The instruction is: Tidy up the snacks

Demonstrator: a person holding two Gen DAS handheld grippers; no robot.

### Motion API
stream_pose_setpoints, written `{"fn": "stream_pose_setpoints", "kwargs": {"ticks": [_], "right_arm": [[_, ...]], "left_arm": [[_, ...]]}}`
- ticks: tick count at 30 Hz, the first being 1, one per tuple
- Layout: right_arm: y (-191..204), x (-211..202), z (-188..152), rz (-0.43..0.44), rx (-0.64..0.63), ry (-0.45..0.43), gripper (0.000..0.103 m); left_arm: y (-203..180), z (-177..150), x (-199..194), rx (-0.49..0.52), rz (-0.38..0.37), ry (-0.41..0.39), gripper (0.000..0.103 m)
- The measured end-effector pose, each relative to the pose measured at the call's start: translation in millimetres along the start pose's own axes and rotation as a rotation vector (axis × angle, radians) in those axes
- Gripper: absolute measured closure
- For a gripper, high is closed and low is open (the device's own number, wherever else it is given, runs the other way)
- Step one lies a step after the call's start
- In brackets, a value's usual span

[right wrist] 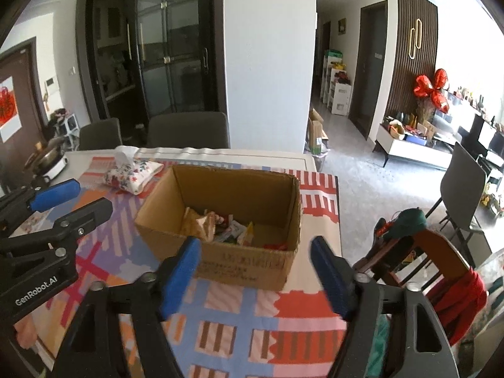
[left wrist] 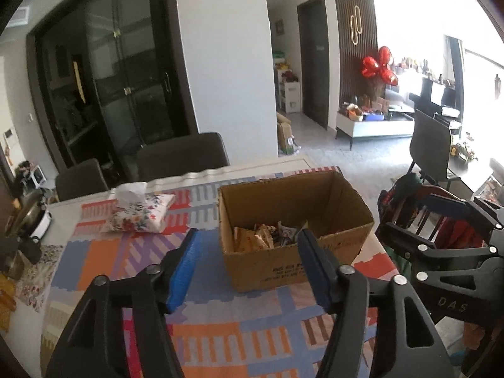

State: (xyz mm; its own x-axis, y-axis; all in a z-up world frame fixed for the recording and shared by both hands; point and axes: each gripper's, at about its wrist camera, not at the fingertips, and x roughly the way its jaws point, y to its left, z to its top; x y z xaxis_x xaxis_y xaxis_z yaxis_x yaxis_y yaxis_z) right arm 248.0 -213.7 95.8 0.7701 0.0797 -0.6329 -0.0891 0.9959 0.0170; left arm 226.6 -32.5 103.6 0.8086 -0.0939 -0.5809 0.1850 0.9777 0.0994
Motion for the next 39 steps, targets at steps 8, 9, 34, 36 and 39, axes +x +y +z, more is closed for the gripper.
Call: {"fn": "stream_pose_setpoints", "kwargs": {"ticks": [8, 9, 34, 36, 39], "right_arm": [[9, -51, -33, -0.035, 0.022, -0.126, 0.014], [10, -56, -37, -0.043, 0.023, -0.139, 0.014], [26, -118, -119, -0.021, 0.045, -0.31, 0.007], [25, -117, -119, -0.022, 0.048, -0.309, 0.007], [26, -117, -122, -0.031, 0.047, -0.312, 0.007]], "left_arm": [[4, -34, -47, -0.004, 0.093, -0.128, 0.012], [4, -38, -51, 0.0, 0.107, -0.14, 0.009], [-1, -120, -116, -0.066, 0.121, -0.222, 0.0], [0, -120, -116, -0.071, 0.125, -0.226, 0.0], [0, -121, -117, -0.073, 0.135, -0.236, 0.0]]}}
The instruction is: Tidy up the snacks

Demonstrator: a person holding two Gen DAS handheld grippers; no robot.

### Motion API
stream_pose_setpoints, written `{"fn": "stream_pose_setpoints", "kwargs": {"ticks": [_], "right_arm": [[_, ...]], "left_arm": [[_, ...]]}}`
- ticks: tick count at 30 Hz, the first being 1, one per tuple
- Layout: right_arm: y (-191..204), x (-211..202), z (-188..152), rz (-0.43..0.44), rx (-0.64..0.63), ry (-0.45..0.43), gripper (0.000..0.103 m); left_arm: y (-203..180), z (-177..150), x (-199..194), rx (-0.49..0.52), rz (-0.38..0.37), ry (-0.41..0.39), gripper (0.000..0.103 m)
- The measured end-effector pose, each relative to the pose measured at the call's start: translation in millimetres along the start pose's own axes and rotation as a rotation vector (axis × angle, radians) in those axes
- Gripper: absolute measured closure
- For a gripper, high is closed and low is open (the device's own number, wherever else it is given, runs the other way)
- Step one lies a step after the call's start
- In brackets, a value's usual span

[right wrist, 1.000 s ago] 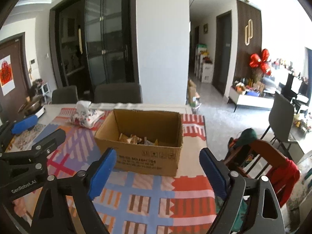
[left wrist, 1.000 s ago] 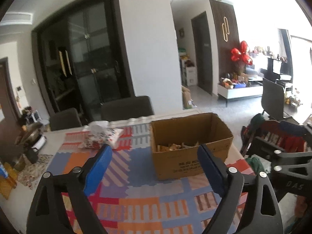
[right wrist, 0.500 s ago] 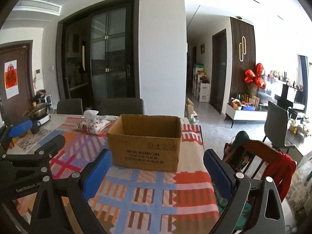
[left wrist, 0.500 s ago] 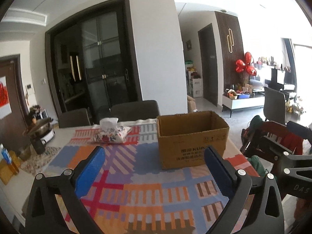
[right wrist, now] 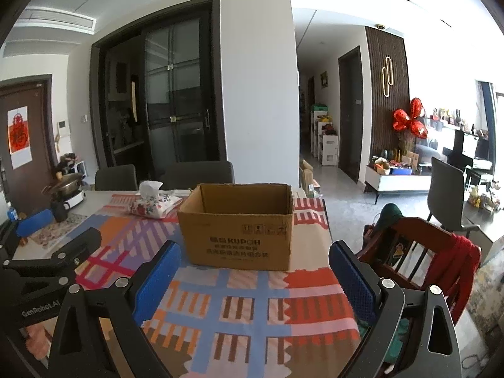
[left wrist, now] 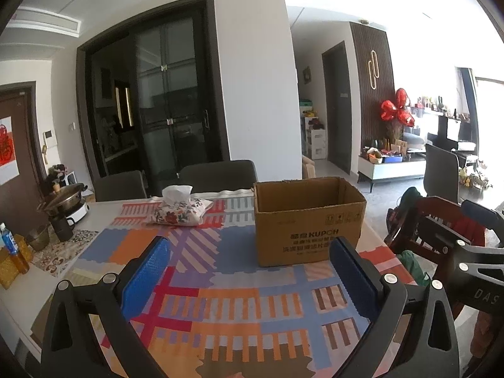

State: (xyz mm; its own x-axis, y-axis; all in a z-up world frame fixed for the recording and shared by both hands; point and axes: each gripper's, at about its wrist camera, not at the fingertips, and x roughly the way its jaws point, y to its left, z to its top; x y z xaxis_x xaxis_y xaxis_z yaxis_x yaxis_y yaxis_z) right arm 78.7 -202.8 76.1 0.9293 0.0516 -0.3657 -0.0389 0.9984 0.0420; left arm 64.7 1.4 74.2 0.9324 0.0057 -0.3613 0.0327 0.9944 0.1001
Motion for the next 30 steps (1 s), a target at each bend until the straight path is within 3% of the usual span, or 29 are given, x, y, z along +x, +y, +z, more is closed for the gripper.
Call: {"fn": "stream_pose_setpoints", "kwargs": {"ticks": [30], "right_arm": [[-1.2, 2.7, -6.4, 0.006, 0.002, 0.024, 0.007]], "left_arm": [[-1.8, -6.0, -2.4, 0.01, 0.038, -0.015, 0.0]]}}
